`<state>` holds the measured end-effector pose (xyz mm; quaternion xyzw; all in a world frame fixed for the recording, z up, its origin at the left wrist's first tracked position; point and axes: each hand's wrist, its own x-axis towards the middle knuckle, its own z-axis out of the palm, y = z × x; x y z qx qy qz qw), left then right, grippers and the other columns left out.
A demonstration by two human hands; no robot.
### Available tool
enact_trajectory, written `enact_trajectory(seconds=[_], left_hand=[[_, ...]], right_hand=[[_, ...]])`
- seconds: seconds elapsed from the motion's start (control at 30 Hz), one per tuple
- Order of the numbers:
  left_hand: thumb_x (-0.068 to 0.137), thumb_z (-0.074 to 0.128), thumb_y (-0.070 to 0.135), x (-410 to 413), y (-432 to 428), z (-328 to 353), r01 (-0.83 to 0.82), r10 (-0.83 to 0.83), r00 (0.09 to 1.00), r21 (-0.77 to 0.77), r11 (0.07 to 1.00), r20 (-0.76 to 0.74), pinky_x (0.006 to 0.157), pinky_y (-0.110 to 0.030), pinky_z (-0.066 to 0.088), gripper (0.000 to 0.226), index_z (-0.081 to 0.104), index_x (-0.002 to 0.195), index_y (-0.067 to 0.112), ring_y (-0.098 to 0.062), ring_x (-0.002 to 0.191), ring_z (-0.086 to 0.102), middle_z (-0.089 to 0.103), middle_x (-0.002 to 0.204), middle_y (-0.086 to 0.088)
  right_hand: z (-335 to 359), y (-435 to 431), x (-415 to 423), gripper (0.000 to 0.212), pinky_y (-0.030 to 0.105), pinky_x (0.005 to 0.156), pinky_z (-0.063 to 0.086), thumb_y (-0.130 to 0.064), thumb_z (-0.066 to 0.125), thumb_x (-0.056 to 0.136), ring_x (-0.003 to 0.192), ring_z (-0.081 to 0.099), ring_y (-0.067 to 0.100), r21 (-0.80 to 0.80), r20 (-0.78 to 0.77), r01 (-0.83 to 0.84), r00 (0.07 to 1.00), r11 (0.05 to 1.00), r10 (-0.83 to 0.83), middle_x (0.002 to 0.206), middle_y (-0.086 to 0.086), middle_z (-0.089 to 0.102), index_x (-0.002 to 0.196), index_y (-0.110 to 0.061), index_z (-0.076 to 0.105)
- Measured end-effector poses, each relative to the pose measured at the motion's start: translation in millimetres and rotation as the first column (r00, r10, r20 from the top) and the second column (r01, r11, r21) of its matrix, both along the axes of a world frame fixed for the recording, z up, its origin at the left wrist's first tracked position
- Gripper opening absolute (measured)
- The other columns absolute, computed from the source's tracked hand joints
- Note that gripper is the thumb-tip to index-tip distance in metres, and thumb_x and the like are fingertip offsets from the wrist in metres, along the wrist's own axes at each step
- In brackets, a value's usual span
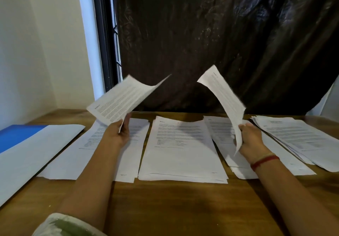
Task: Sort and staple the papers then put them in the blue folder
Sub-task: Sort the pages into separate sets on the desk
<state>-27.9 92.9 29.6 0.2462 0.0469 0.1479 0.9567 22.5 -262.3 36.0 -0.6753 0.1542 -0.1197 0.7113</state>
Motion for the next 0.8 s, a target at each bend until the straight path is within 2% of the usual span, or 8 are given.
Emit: enact_trajectory(seconds=[0.07, 0.17, 0.37, 0.53, 0.6, 0.67, 0.73, 0.8], left_hand=[[0.089, 0.062, 0.021, -0.4, 2.0, -1.7, -0.011, 0.008, 1.000, -0.087, 0.996, -0.029, 0.061, -0.022, 0.059, 0.020, 0.060, 0.106, 0.012, -0.011, 0.067, 0.073, 0.074, 0.074, -0.002], [0.085, 0.067, 0.022, -2.6, 2.5, 1.1, -0.050, 0.045, 0.998, -0.179, 0.983, -0.032, 0.063, -0.026, 0.061, 0.025, 0.059, 0.108, 0.015, -0.017, 0.069, 0.073, 0.074, 0.075, -0.007], [0.083, 0.071, 0.025, -4.1, 6.2, 3.4, -0.032, 0.032, 0.999, -0.168, 0.985, -0.001, 0.075, -0.024, 0.059, 0.046, 0.059, 0.127, 0.019, -0.017, 0.092, 0.072, 0.074, 0.099, -0.003], [0.084, 0.071, 0.025, -1.4, 9.1, 4.4, -0.039, 0.048, 0.988, 0.059, 0.997, -0.147, 0.051, -0.024, 0.056, 0.044, 0.058, 0.126, 0.020, -0.017, 0.092, 0.070, 0.071, 0.107, -0.005], [0.089, 0.065, 0.018, -0.1, 6.0, 4.5, -0.040, 0.065, 0.985, 0.154, 0.987, -0.162, 0.046, -0.023, 0.054, 0.039, 0.055, 0.127, 0.017, -0.016, 0.089, 0.068, 0.069, 0.104, -0.006], [0.095, 0.057, 0.013, 1.8, 2.6, 5.4, -0.024, 0.071, 0.978, 0.234, 0.972, -0.195, 0.043, -0.024, 0.054, 0.029, 0.054, 0.124, 0.015, -0.017, 0.082, 0.065, 0.068, 0.096, -0.005], [0.097, 0.053, 0.012, 3.9, 0.3, 4.9, 0.025, 0.033, 0.981, 0.295, 0.955, -0.190, 0.047, -0.029, 0.057, 0.026, 0.056, 0.123, 0.015, -0.020, 0.083, 0.064, 0.071, 0.089, -0.004], [0.098, 0.051, 0.012, 3.7, -1.4, 4.6, 0.083, -0.021, 0.987, 0.388, 0.918, -0.161, 0.052, -0.030, 0.058, 0.024, 0.058, 0.121, 0.015, -0.020, 0.082, 0.068, 0.075, 0.085, -0.002]], right_hand=[[6.8, 4.1, -9.0, 0.011, 0.033, 0.070, 0.056, -0.018, 0.056, 0.094, 0.073, 0.054, 0.025, -0.035, -0.070, -0.077, 0.995, 0.996, 0.075, 0.094, 0.019, 0.061, 0.090, -0.008, 0.059], [9.7, 16.7, -20.1, 0.014, 0.019, 0.042, 0.045, -0.024, 0.053, 0.098, 0.061, 0.045, 0.016, -0.061, -0.111, -0.231, 0.968, 0.971, 0.223, 0.087, 0.012, 0.056, 0.093, -0.011, 0.056], [-13.8, 35.2, -21.7, 0.023, 0.020, 0.078, 0.041, -0.007, 0.045, 0.099, 0.092, 0.054, 0.016, -0.576, 0.058, -0.209, 0.954, 0.790, 0.295, 0.110, 0.004, 0.059, 0.102, -0.012, 0.067], [-26.9, 39.4, -21.3, 0.022, 0.015, 0.079, 0.039, -0.010, 0.048, 0.099, 0.098, 0.053, 0.015, -0.804, -0.006, -0.216, 0.934, 0.554, 0.357, 0.115, -0.001, 0.060, 0.097, -0.024, 0.064], [-24.5, 39.4, -23.9, 0.012, 0.018, 0.080, 0.038, -0.022, 0.052, 0.099, 0.095, 0.055, 0.014, -0.890, -0.013, -0.152, 0.950, 0.429, 0.311, 0.117, 0.000, 0.063, 0.103, -0.025, 0.063], [-17.7, 38.6, -29.5, 0.024, 0.021, 0.079, 0.040, -0.041, 0.055, 0.096, 0.096, 0.058, 0.016, -0.945, 0.018, -0.059, 0.973, 0.322, 0.229, 0.115, -0.001, 0.066, 0.112, -0.026, 0.063], [-11.5, 36.4, -32.1, 0.040, 0.025, 0.080, 0.044, -0.057, 0.052, 0.091, 0.097, 0.060, 0.017, -0.957, 0.093, 0.049, 0.986, 0.286, 0.142, 0.112, -0.001, 0.068, 0.114, -0.026, 0.064], [-5.8, 33.8, -32.3, 0.048, 0.031, 0.083, 0.048, -0.061, 0.047, 0.091, 0.098, 0.060, 0.019, -0.930, 0.208, 0.156, 0.970, 0.332, 0.124, 0.116, 0.001, 0.067, 0.114, -0.024, 0.067]])
